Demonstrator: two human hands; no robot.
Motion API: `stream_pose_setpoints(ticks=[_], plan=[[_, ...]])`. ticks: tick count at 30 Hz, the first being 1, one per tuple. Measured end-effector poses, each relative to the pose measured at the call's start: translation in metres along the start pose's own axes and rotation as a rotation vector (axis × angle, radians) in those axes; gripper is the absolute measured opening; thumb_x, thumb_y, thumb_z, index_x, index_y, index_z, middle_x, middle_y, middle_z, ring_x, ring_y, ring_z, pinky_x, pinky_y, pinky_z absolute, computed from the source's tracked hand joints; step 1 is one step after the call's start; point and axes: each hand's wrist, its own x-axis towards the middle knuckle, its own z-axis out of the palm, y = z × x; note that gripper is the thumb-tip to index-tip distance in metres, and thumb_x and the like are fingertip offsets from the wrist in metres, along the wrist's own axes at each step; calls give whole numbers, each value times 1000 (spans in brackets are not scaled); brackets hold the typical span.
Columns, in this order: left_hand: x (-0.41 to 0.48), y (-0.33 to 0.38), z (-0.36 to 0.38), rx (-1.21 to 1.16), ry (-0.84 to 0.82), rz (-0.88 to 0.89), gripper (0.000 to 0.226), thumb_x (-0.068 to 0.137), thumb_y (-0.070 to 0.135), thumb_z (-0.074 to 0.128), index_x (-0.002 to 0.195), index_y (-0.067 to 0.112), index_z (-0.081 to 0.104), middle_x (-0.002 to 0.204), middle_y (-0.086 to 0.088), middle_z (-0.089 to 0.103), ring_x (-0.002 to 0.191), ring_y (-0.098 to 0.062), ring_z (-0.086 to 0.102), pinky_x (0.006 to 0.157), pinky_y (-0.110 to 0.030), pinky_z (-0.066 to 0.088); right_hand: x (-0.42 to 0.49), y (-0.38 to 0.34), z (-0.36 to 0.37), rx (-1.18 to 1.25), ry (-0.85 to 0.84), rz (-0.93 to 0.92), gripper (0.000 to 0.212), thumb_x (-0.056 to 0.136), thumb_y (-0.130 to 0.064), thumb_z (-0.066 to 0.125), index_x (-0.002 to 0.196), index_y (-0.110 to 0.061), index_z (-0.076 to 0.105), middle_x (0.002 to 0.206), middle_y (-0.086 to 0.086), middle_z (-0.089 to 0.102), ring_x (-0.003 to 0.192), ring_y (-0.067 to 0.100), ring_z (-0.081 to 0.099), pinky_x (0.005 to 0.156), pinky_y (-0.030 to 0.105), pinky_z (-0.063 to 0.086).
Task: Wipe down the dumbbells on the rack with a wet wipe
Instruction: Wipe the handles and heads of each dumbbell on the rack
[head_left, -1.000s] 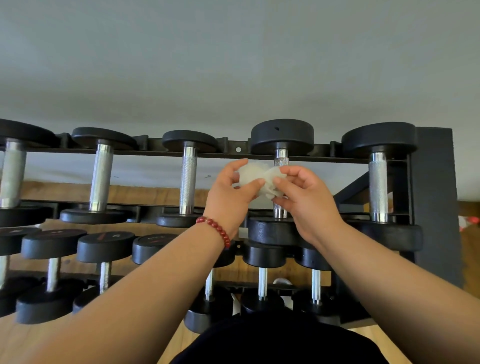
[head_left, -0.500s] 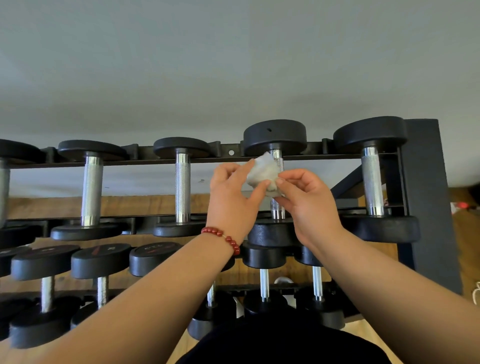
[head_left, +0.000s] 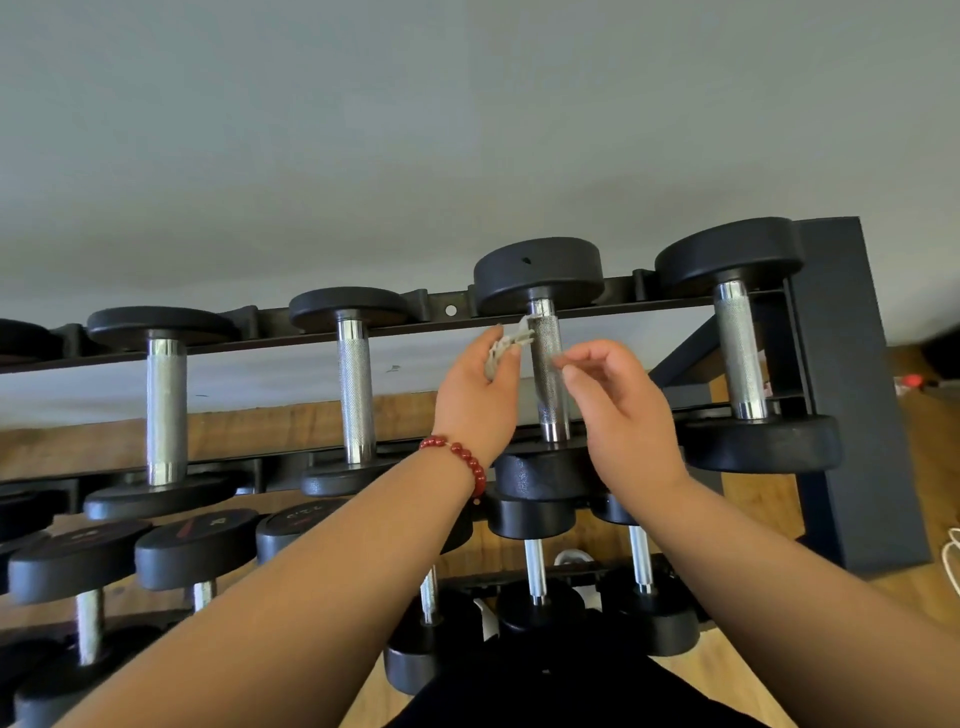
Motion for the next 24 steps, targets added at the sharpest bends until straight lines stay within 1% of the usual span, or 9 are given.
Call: stream_pose_setpoints(ticks=[3,4,6,8,12,14,16,21,24], plan=[[17,1,7,43,-34,-7,45,102,35,43,146,24,39,140,-1,50,121,-16,53,103,-30,44,-5,19,1,-215,25,-36,13,97,-28,54,110,-30,56,107,-16,59,106,4,55,89,18,44],[22,1,11,51,-68,1,41,103,34,41,142,24,41,135,-3,53,113,-15,57,97,-26,47,-6,25,3,-265,25,-17,21,97,-33,52,117,-26,56,110,-13,58,109,6,53,89,17,43],[28,4,19,48,-164,14,27,104,33,38,127,22,46,106,-2,59,81,-7,59,65,-9,47,-6,33,5,-270,51,49,36,96,-44,46,123,-22,55,118,-7,58,114,10,52,88,19,44],[29,2,26,1,-224,14,18,104,34,37,118,23,40,90,1,55,69,-6,54,47,-9,42,-4,34,6,-224,78,94,42,96,-50,40,124,-22,55,117,-5,59,112,12,55,90,29,49],[30,-7,33,-177,-166,5,31,104,45,29,120,25,47,89,10,54,84,-8,59,62,-11,48,-3,33,5,-245,69,111,28,98,-40,46,118,-23,56,112,-4,60,105,12,57,90,37,51],[38,-6,33,-288,-13,-99,42,102,49,30,97,21,60,80,8,58,82,-12,62,72,-21,47,-2,34,6,-255,66,111,23,98,-40,46,114,-27,56,110,-5,60,100,10,58,87,37,51],[47,-6,35,-299,57,-141,41,101,50,34,78,25,57,70,6,56,68,-11,57,69,-30,45,-2,34,6,-263,66,106,23,96,-43,44,111,-29,55,108,-6,60,100,10,57,85,35,51],[54,-4,50,-305,-130,-125,18,102,43,38,95,27,43,90,11,63,96,-15,68,91,-45,55,-1,34,6,-276,49,86,22,96,-39,44,110,-28,57,105,-8,61,97,8,57,81,29,48],[51,-4,46,-175,-166,-72,25,102,46,35,93,25,43,89,8,65,90,-13,68,86,-36,55,-1,33,4,-245,52,84,21,99,-32,47,114,-25,59,107,-11,62,101,6,58,85,28,50]])
